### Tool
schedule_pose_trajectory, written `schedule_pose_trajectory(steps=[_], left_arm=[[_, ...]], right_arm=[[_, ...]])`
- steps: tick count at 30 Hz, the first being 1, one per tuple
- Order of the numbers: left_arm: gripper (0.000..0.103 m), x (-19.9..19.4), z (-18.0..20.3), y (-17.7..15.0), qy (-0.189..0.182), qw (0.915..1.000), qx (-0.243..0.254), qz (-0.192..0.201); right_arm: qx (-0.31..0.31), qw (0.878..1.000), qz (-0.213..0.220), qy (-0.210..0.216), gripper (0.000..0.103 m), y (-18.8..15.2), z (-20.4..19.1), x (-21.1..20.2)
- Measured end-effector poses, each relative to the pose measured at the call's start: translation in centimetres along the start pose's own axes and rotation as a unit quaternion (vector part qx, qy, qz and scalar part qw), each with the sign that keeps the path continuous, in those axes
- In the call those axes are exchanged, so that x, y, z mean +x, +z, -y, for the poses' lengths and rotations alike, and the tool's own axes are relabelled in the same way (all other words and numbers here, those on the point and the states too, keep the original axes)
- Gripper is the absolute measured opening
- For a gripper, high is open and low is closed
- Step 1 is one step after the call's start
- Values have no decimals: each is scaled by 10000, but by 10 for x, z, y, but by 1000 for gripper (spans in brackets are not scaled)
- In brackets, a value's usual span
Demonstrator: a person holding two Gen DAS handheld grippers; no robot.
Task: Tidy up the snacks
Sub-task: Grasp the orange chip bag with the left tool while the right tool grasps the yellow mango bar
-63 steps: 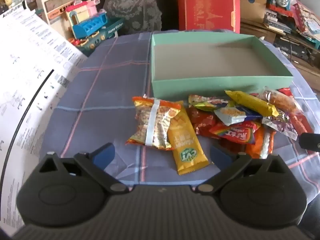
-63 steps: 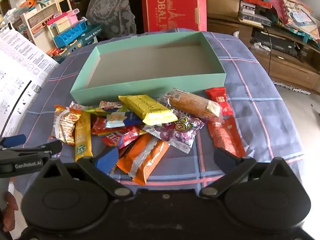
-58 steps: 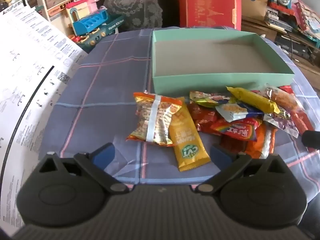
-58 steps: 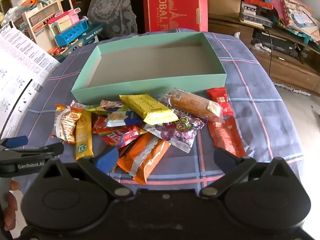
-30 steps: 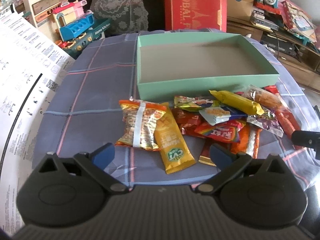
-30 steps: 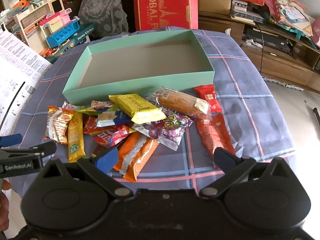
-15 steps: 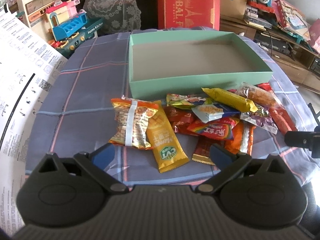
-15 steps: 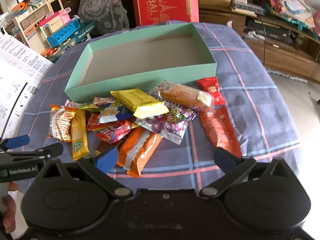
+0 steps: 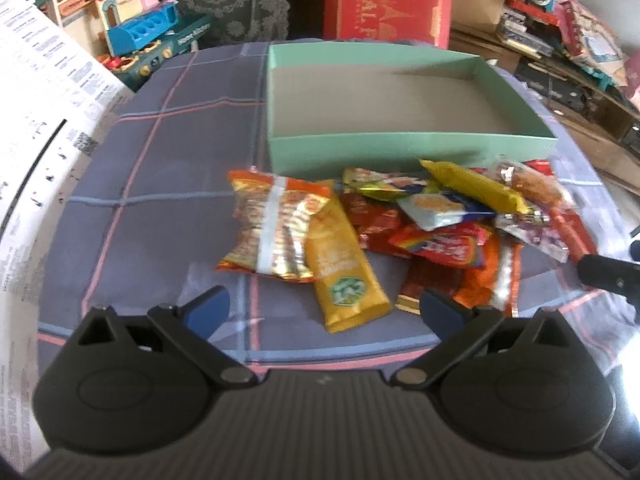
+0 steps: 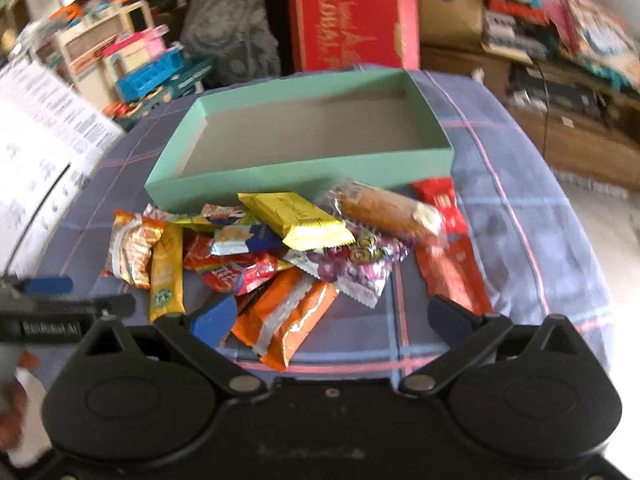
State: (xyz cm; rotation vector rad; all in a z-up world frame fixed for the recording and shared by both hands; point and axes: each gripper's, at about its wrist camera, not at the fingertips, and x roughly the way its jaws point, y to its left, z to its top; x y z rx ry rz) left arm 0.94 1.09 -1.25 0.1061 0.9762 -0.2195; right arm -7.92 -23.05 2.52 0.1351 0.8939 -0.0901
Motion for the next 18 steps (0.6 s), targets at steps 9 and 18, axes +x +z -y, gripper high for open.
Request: schedule_pose_trajectory(steps=[9,18], left_arm=[[103,30,-33,29,322,9993,-159,52],[41,68,-38,42,188,9998,-27,-15]], right_arm=[[-317,9988,-205,313,103,14,-17,20],[-170,9955,-565,737,82,31,-37,46]])
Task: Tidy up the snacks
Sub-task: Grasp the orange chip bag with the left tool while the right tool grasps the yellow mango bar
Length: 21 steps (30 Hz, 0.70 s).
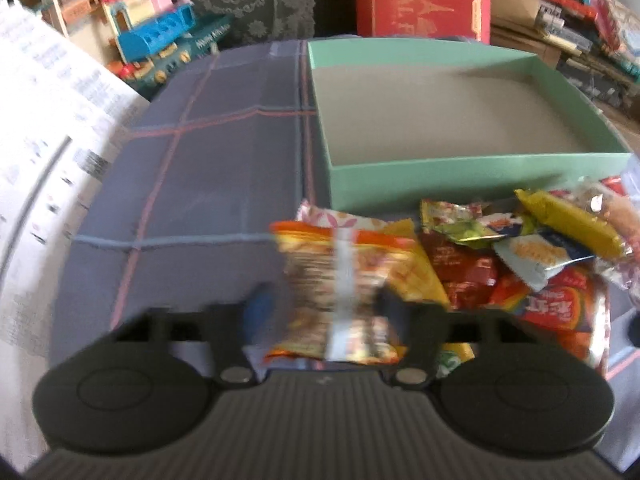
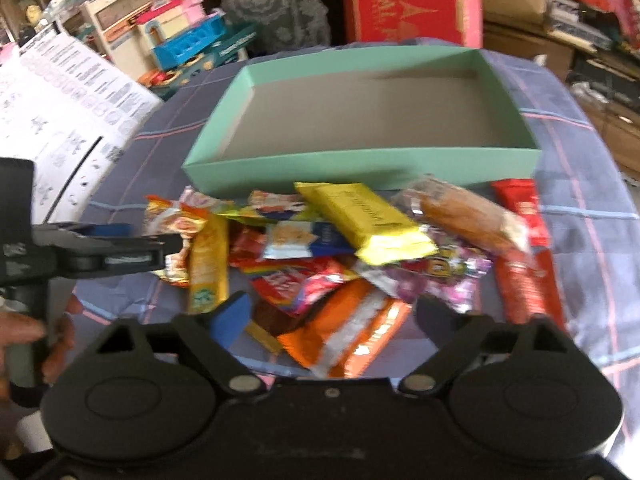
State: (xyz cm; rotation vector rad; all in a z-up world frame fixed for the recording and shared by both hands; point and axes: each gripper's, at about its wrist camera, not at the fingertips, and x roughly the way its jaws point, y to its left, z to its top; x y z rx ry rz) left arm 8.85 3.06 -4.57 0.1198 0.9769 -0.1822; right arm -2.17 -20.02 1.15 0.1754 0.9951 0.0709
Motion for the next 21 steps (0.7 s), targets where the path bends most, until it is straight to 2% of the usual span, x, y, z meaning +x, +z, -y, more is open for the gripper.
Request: schedule_pose_trajectory(steps=[4,9,13,16,17,19,21], left_arm=[[39,-4,-14,-7,-52,10000,-48,10],[40,-11,-38,-14,-94,9999,-67,-104],[48,-13,-55,-18,70,9999,-72,-39],[65,-11,-63,-19,178,9998,-98,4],[69,-10,-66,-19,182,9998,-117,20],[71,-7,-72,-19,124,9998,-183,32],[75,-5,-77,-19,52,9996,-278,28]], right_arm=[[-30,9992,-82,384,59,12,-17,12],[-553,9955,-225,738,47,24,-62,36],[-639,9929,-518,856,47,30,-87,71],[-645,9933,-615,729,50,32,-98,90],[-653,9933,-646,701,53,33,-104,97],[-729,9933,-648,619,68,35,-113,105],[-811,9930,-653,562,68,35,-120,113]])
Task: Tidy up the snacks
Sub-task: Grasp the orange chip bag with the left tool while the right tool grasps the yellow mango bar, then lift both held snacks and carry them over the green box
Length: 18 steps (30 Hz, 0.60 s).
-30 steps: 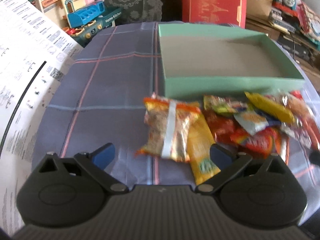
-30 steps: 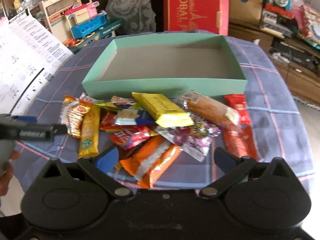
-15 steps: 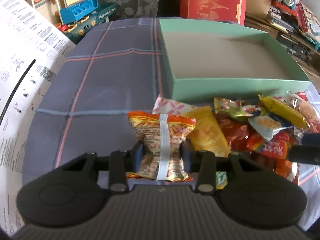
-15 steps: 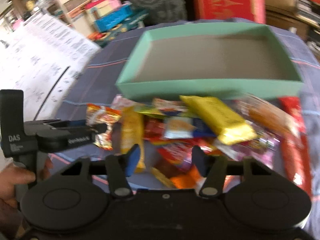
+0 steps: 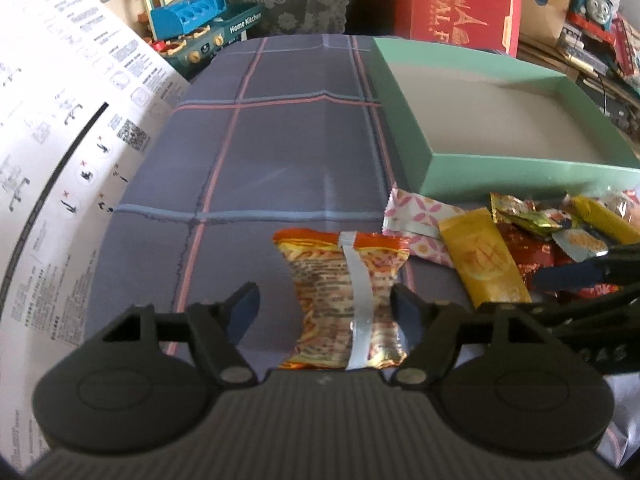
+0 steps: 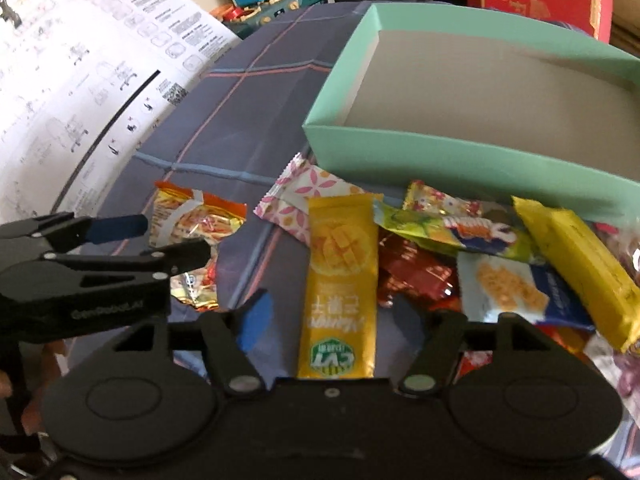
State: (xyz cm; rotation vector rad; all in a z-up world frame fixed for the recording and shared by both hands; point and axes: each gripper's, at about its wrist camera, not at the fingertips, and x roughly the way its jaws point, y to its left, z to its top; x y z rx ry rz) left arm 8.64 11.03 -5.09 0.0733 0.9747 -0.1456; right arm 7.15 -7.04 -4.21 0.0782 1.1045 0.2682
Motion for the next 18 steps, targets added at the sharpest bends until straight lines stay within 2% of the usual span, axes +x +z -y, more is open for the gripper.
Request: schedule_pose_trajectory(steps=[5,8,10,11,15,18], left_arm=[[78,5,-9,0,-93,9998,-197,-32],[78,7,-7,-3,-121,9997,-212,-83],[67,12,-4,-5,-115,9996,-195,-177],[51,14,-2,-6,-151,9994,-185,-231],[41,14,8,-10,4,9998,-102,-194],[41,13,9,-11,-41,9995,-199,-260]], right_arm=[[-232,9995,-33,-190,68,-5,-8,11],[-491,9980,41,-406,47,-16,-11,11],[-519,9979,70,-390,38,-20,-8,8],[-444,9984,68,-348,37,-21,-5,6],[-175,9996,63,-189,29,-25,7,-7],[9,10000,71,-25,21,-24,15,-15]])
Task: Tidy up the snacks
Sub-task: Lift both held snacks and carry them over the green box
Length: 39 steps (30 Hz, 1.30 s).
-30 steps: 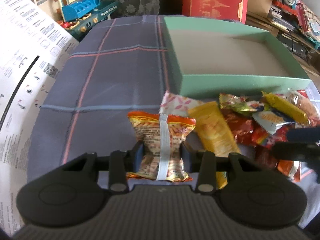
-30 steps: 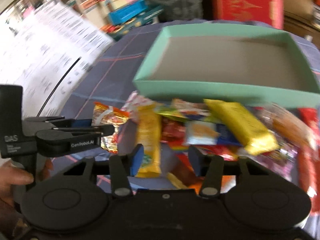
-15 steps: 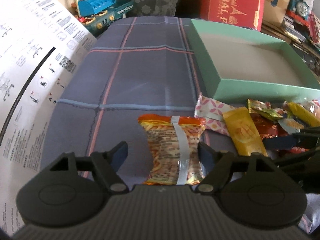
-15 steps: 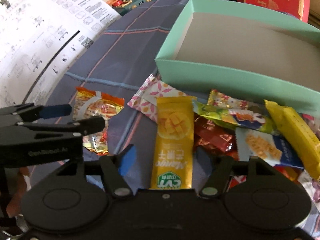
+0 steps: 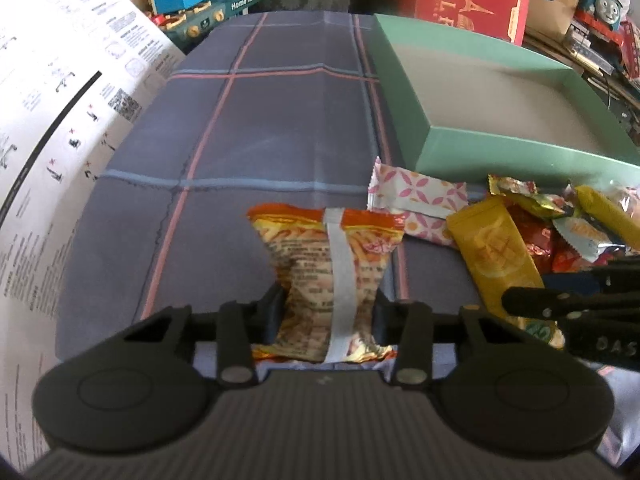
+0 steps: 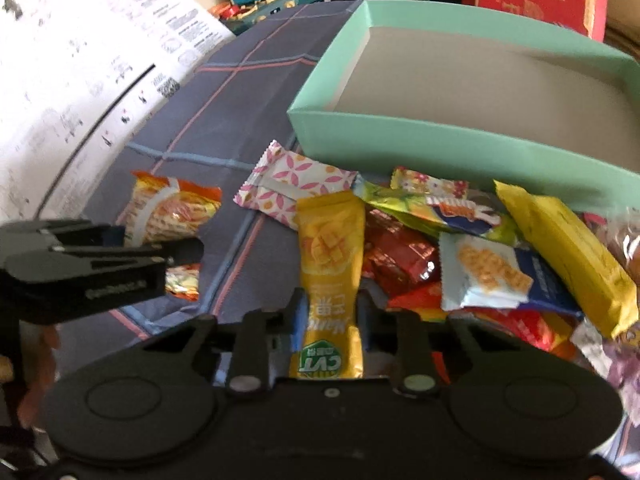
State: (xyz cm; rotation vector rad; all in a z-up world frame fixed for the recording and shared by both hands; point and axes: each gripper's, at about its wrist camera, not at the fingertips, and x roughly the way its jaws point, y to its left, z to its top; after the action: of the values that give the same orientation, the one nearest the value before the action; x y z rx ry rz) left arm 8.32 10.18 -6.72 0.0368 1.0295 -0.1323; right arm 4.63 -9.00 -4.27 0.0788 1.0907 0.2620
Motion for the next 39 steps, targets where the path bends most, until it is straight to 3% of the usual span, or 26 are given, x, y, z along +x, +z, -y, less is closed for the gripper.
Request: schedule_pose_trajectory(steps=[1,6,8,9,10,19,29,31,33,39], left_arm=[[41,-1,0,0,15,10000,-6,-4],[41,-4,2,-5,108,9999,-11,-97],[41,-7,1,-8,141,9998,-75,-94],[42,-8,-1,-8,140,9998,-139,-99],[42,-8,-3,-9,140,9997,-185,-96],[42,-8,-10,-9,85,9996,-272,-83],[44,-6,-16,-13,-24,9996,-273,-95],[44,-4,-15,-13,-11,9997,-240,-108],[43,-1,-12,-14,15,9997,-208,-120],[39,-8,-4,-13,-25,9998,-205,-18]], right_arm=[[17,10000,21,26,13,-1,2,-3],[-239,9996,-83,-93,14,-1,-2,-1],[-280,9995,-55,-131,28,-2,-6,-2],[-260,9996,-31,-116,45,-2,-6,-2],[-254,9996,8,-77,54,-2,-7,-3],[-445,9988,95,-202,54,5,-23,15],[-1090,9938,163,-122,53,1,-30,33],[-1345,9904,215,-215,40,-3,-30,33],[-1306,9912,168,-122,35,-3,-29,31],[-897,9959,84,116,33,-3,-24,19]])
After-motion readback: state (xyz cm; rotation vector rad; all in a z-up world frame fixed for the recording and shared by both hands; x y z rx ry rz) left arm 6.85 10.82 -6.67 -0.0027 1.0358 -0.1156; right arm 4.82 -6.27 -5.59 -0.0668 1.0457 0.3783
